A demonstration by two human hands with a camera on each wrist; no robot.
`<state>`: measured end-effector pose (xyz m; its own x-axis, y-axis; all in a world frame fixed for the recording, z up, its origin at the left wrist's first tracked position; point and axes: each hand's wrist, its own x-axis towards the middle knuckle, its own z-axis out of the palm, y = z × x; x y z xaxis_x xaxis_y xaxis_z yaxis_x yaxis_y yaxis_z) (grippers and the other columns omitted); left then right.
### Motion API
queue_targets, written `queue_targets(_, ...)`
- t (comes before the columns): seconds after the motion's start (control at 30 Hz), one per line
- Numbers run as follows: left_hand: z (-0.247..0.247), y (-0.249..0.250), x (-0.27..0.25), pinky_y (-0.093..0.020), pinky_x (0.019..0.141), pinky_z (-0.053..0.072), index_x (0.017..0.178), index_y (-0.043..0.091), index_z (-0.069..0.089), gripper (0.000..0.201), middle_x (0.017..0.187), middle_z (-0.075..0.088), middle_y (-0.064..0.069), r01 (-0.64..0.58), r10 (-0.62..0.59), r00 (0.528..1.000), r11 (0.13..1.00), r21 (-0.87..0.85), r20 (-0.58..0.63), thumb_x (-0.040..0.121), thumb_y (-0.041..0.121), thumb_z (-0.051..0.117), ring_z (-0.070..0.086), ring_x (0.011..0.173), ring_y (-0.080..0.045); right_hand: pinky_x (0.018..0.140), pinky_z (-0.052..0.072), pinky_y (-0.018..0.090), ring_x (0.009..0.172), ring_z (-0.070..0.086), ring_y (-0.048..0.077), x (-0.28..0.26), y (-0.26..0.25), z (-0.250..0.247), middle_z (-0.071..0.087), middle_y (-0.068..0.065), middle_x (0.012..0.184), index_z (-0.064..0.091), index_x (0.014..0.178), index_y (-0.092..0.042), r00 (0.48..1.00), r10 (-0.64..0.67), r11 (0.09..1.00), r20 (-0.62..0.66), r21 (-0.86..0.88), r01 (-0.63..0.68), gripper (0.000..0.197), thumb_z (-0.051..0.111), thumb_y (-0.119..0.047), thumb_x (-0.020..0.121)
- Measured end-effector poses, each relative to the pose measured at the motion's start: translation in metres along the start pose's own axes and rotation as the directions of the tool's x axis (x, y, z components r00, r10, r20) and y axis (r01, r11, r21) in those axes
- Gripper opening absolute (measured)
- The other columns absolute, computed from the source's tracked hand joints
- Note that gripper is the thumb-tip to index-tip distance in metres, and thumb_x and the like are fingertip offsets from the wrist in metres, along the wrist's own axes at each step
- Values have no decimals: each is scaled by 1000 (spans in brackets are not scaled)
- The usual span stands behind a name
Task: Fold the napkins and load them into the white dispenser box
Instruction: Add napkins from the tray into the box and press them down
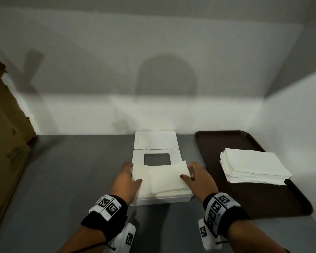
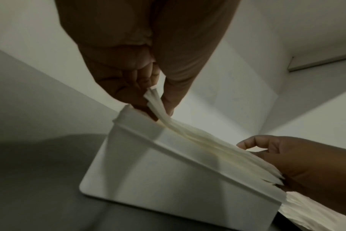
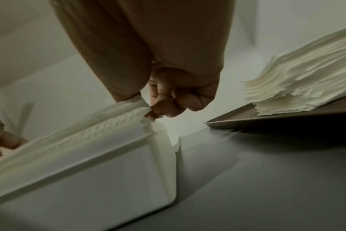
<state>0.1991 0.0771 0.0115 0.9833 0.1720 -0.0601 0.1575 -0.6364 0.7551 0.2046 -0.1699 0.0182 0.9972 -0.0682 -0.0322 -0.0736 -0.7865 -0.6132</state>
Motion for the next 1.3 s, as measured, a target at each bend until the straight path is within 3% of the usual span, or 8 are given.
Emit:
queue_targets(0.17, 4, 0, -4, -27, 74, 44, 129, 17, 38, 54, 92, 59, -3, -3, 3, 1000, 998, 61, -2, 83, 13, 66, 63, 89, -30, 83, 49, 29, 93, 63, 17, -5, 3, 7, 63, -1, 106, 45, 123, -25, 1000, -26, 1000, 6, -13, 26, 40, 61, -41, 90)
queue_targets(0.27, 5, 1, -5, -34, 80, 51, 131, 19, 35, 55, 98, 65, -8, 0, -1, 1000, 994, 107, 2, 84, 14, 64, 65, 92, -31, 90, 47, 29, 104, 60, 18, -6, 1, 9, 60, 1, 116, 44, 127, -24, 997, -76, 996, 17, -53, 77, 40, 58, -39, 92)
queue_targets(0.47, 6, 6, -7, -37, 91, 48, 135, 19, 34, 64, 120, 57, -9, -39, 39, 999, 953, 300, 4, 82, 17, 68, 56, 110, -29, 88, 46, 30, 105, 57, 21, -5, -1, 8, 56, 2, 116, 43, 125, -21, 996, -89, 991, 11, -96, 90, 46, 66, -33, 87)
queue_targets(0.6, 5, 17, -9, -35, 95, 44, 132, 21, 44, 57, 126, 44, -4, -145, 193, 979, 873, 466, -57, 81, 20, 68, 42, 117, -24, 88, 45, 26, 106, 51, 20, 3, -9, 2, 47, 0, 112, 52, 119, -19, 970, -239, 951, -35, -209, 227, 43, 72, -23, 81)
queue_targets(0.7, 13, 28, -12, -32, 98, 41, 129, 24, 49, 46, 128, 44, -3, -211, 213, 976, 877, 432, 44, 86, 31, 62, 41, 118, -23, 95, 41, 26, 112, 49, 19, 11, -19, -4, 48, 0, 118, 54, 124, -22, 932, -340, 902, 129, -236, 362, 44, 71, -24, 83)
queue_targets(0.83, 26, 34, -13, -37, 105, 38, 133, 27, 44, 59, 136, 38, -3, -240, 115, 955, 839, 489, 272, 81, 49, 61, 37, 124, -27, 106, 38, 32, 126, 45, 21, 17, -25, -3, 44, 2, 135, 43, 140, -26, 850, -248, 852, 465, -313, 420, 64, 72, -27, 83)
queue_targets(1.03, 29, 33, -5, -39, 106, 38, 140, 31, 38, 65, 138, 39, -5, -235, 44, 937, 813, 533, 347, 82, 50, 61, 35, 127, -30, 107, 37, 31, 131, 42, 23, 21, -28, 4, 41, 6, 140, 34, 147, -28, 830, -198, 832, 521, -358, 423, 75, 73, -24, 83)
queue_targets(1.3, 33, 30, 2, -38, 108, 35, 141, 33, 37, 66, 138, 40, -6, -244, 12, 923, 793, 559, 385, 82, 52, 60, 34, 128, -31, 105, 42, 40, 130, 37, 32, 27, -34, 17, 39, 10, 134, 38, 143, -33, 822, -139, 811, 553, -412, 415, 63, 63, -16, 87)
